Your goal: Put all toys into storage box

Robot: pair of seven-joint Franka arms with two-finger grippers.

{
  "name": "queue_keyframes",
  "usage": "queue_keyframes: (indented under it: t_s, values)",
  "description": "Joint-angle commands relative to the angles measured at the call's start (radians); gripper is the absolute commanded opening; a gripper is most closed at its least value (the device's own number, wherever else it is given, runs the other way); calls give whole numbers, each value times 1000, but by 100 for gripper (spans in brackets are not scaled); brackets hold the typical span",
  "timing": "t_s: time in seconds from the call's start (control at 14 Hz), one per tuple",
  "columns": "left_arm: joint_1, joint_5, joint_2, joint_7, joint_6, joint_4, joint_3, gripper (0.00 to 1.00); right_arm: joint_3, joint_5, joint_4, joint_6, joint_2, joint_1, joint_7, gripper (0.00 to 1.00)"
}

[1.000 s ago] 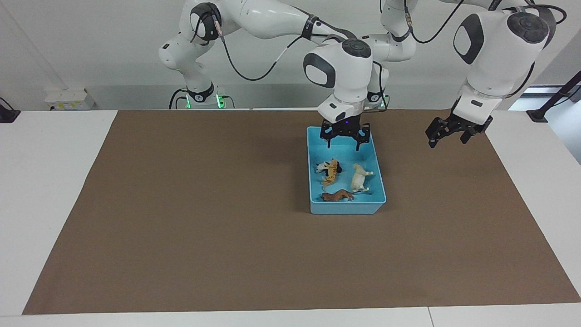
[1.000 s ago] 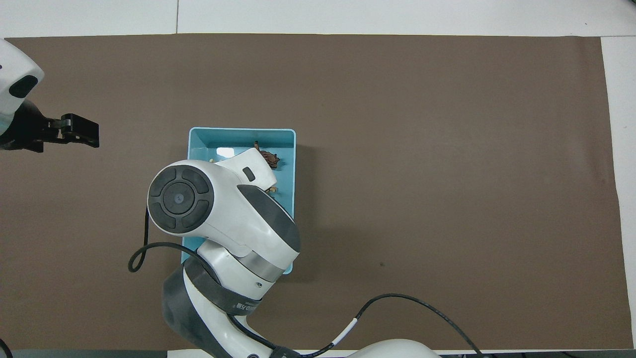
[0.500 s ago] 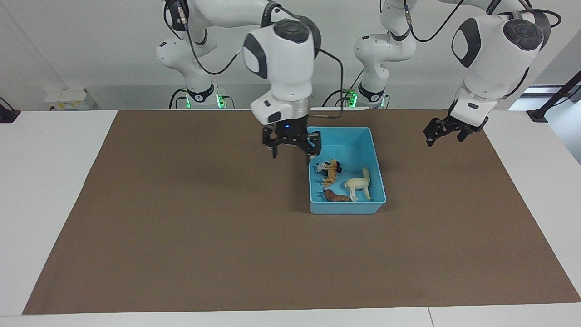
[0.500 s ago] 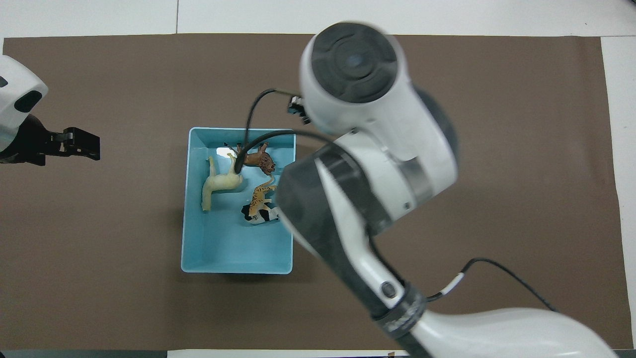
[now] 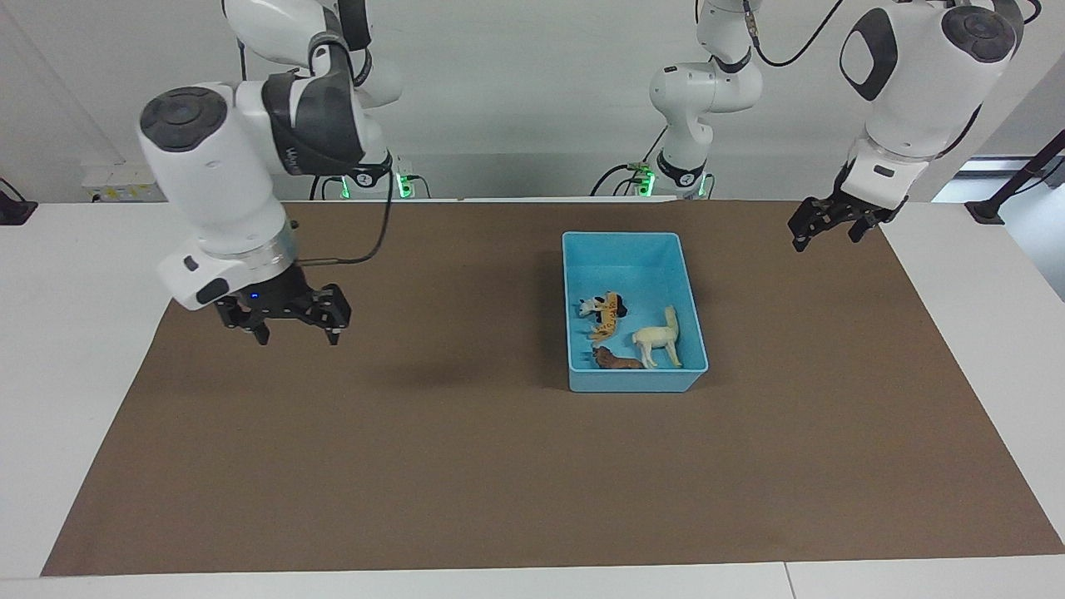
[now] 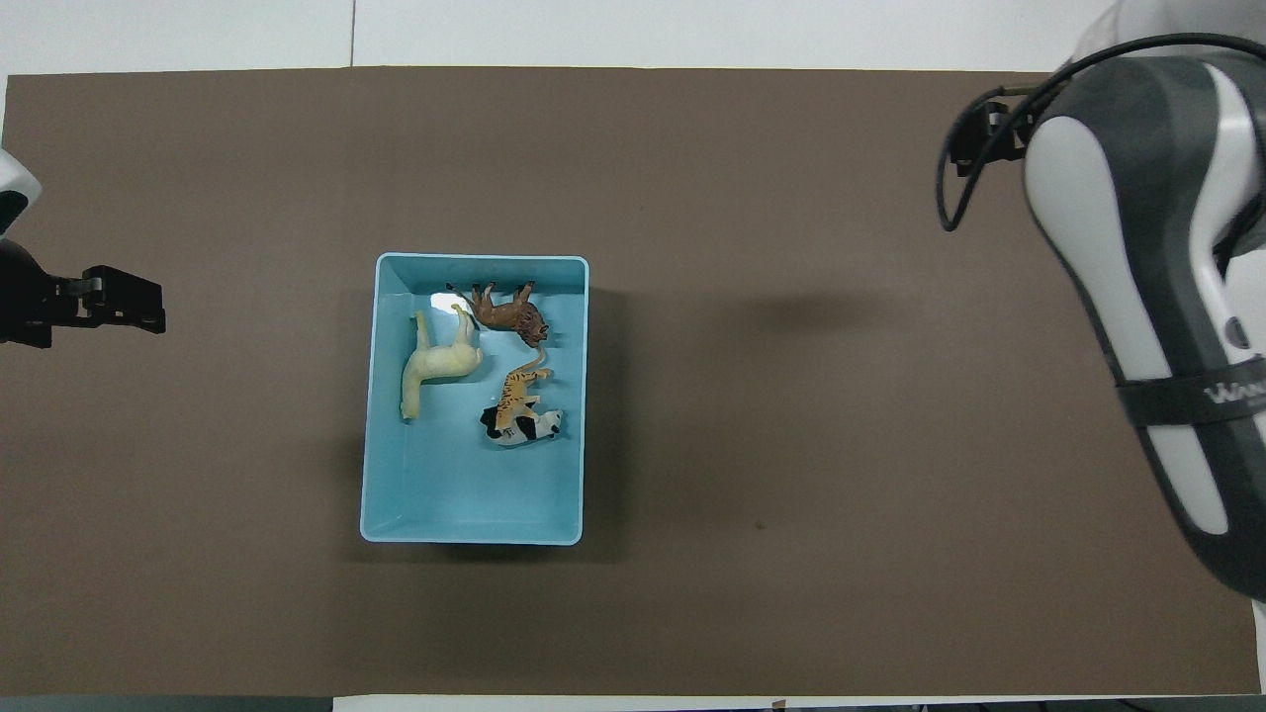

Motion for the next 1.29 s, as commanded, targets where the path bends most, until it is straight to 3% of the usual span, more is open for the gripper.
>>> queue_keyframes:
  t_s: [0.0, 0.29, 0.43, 0.71, 1.0, 1.21]
  values:
    - [9, -12, 19, 8, -55, 57, -11, 100, 16, 5, -175, -38, -135, -81, -51, 100]
    - [0, -14, 16, 10, -44, 46, -13, 100, 15, -6, -432, -40, -379, -144, -91, 100]
    - [-2, -16, 18, 7, -37, 46, -13, 100, 22, -9, -450, -78, -445, -164, -90, 100]
    - [1, -28, 18, 1, -20, 40, -13, 100, 45, -41, -293, -235, -423, -210, -94, 100]
    - [4, -62, 16, 4, -20, 40, -13, 100, 47, -79, -339, -114, -446, -202, -116, 100]
    - [6, -62, 16, 39, -24, 40, -14, 100, 47, -76, -414, -104, -492, -202, -96, 100]
